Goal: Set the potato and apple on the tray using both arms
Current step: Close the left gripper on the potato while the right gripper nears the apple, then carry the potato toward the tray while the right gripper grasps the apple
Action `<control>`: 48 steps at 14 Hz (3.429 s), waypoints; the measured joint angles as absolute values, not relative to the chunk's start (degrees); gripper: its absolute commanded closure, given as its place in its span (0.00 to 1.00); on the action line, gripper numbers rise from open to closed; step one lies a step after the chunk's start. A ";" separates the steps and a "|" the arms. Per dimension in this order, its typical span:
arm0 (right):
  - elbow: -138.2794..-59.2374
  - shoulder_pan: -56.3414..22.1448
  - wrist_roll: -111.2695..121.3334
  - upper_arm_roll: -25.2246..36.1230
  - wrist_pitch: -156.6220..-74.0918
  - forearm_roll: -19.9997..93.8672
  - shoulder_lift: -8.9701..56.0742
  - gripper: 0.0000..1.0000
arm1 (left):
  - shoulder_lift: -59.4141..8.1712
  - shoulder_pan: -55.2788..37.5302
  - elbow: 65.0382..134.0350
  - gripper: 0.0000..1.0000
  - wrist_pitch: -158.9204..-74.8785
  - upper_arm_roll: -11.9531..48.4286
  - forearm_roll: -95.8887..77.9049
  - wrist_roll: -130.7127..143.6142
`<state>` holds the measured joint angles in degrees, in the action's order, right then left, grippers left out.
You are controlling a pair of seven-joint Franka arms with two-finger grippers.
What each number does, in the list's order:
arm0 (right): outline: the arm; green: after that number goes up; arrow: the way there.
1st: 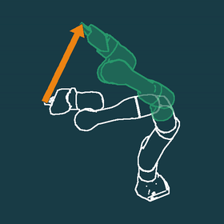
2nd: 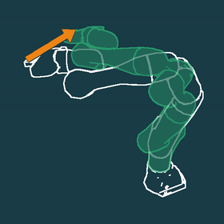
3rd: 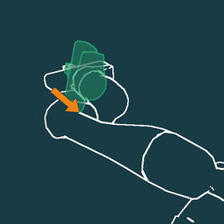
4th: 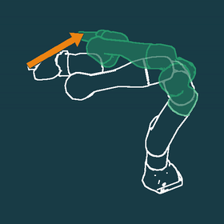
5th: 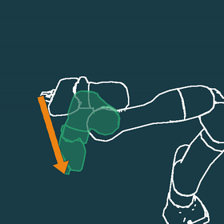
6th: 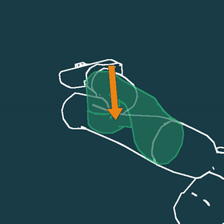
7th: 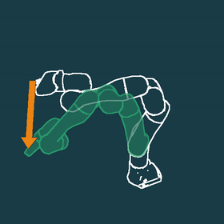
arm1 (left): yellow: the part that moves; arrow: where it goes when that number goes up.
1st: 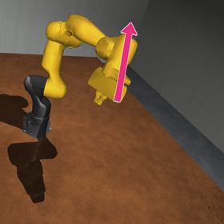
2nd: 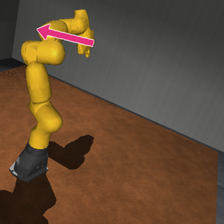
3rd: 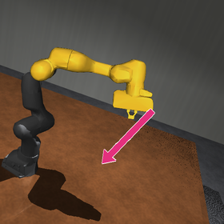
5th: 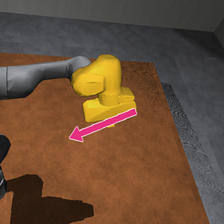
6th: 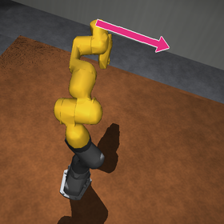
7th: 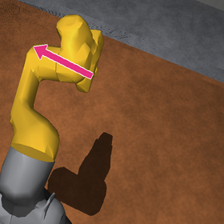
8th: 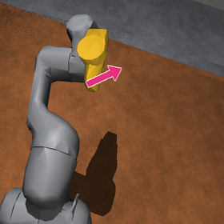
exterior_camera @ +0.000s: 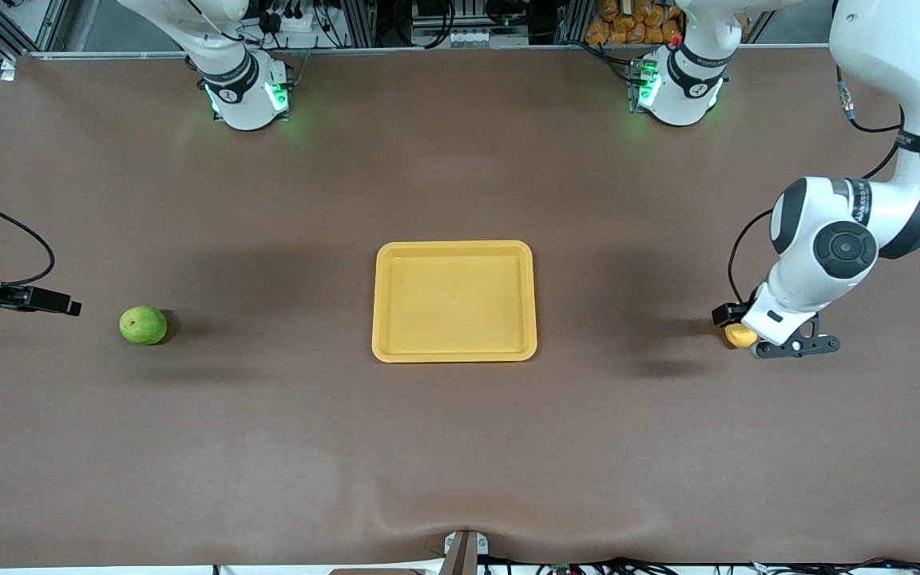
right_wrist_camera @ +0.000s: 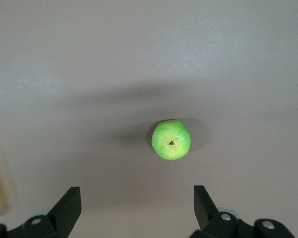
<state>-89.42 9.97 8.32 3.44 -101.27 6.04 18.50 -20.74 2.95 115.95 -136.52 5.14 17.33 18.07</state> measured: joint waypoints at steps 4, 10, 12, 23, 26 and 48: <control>-89.42 9.97 8.32 3.35 -101.25 6.15 18.52 0.00 | -24.45 5.35 116.54 0.00 -141.35 5.09 18.62 18.18; -89.42 10.01 8.42 3.48 -101.31 6.32 18.85 0.00 | -25.78 5.79 116.54 0.00 -141.76 5.10 19.07 18.18; -89.42 10.02 8.45 3.49 -101.55 6.37 18.98 0.00 | -26.15 5.91 116.55 0.03 -141.76 5.10 19.07 18.18; -89.29 10.06 8.52 3.51 -102.14 6.44 19.50 0.00 | -27.53 5.94 116.55 0.58 -141.76 5.10 19.09 18.18; -89.29 9.96 8.52 3.14 -102.87 6.55 20.40 0.00 | -27.51 5.94 116.49 0.79 -141.76 5.11 19.12 18.18; -98.64 12.13 17.58 3.44 -119.88 7.56 34.80 0.00 | -27.31 -9.35 104.62 1.00 -127.56 27.40 19.15 50.46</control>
<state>-98.64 12.13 17.58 3.44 -119.88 7.56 34.80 -27.31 -9.35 104.62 -127.56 27.40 19.15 50.46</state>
